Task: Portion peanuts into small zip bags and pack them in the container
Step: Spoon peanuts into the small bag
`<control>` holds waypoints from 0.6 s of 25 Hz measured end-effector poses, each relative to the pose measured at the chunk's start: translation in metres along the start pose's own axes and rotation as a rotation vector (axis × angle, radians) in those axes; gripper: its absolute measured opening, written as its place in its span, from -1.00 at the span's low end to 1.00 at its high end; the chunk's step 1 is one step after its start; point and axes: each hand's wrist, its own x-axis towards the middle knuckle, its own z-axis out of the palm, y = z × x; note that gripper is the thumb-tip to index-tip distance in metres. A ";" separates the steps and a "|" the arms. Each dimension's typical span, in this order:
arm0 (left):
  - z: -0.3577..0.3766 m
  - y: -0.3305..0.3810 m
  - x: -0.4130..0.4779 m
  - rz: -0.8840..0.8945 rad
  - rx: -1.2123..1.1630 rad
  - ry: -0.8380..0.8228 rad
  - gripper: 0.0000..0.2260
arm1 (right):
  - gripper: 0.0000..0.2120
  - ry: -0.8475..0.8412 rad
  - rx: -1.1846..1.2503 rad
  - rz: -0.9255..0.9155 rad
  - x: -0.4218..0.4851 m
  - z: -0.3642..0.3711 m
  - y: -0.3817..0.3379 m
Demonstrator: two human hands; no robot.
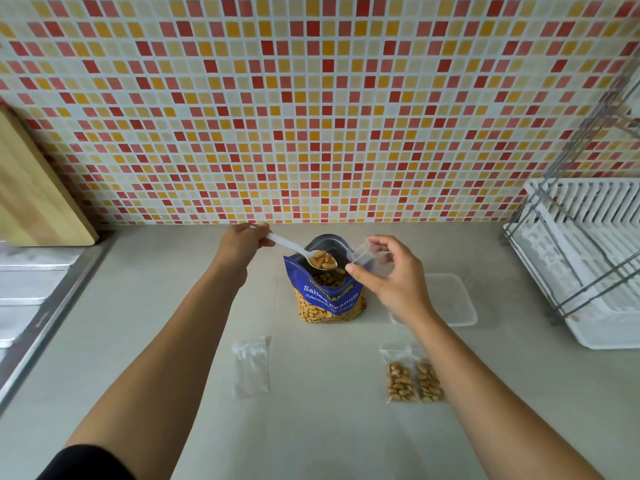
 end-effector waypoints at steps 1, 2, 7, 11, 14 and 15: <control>-0.004 0.005 0.000 -0.001 -0.016 0.011 -0.80 | -0.48 -0.006 -0.060 -0.020 0.001 0.001 -0.002; -0.007 0.009 0.001 -0.004 -0.022 0.021 -0.80 | -0.48 -0.014 -0.111 -0.038 0.002 0.002 -0.004; -0.013 0.034 -0.002 0.041 0.003 0.046 -0.92 | -0.49 -0.022 -0.220 -0.094 0.006 0.010 -0.014; 0.002 0.052 -0.016 0.262 0.132 -0.005 -0.85 | -0.49 -0.017 -0.127 -0.074 0.007 0.020 -0.022; 0.013 0.063 -0.029 0.523 0.355 -0.040 -0.82 | -0.49 -0.001 -0.016 -0.023 0.007 0.026 -0.027; 0.014 0.068 -0.034 0.617 0.426 -0.026 -0.82 | -0.50 -0.004 0.018 -0.001 0.007 0.026 -0.028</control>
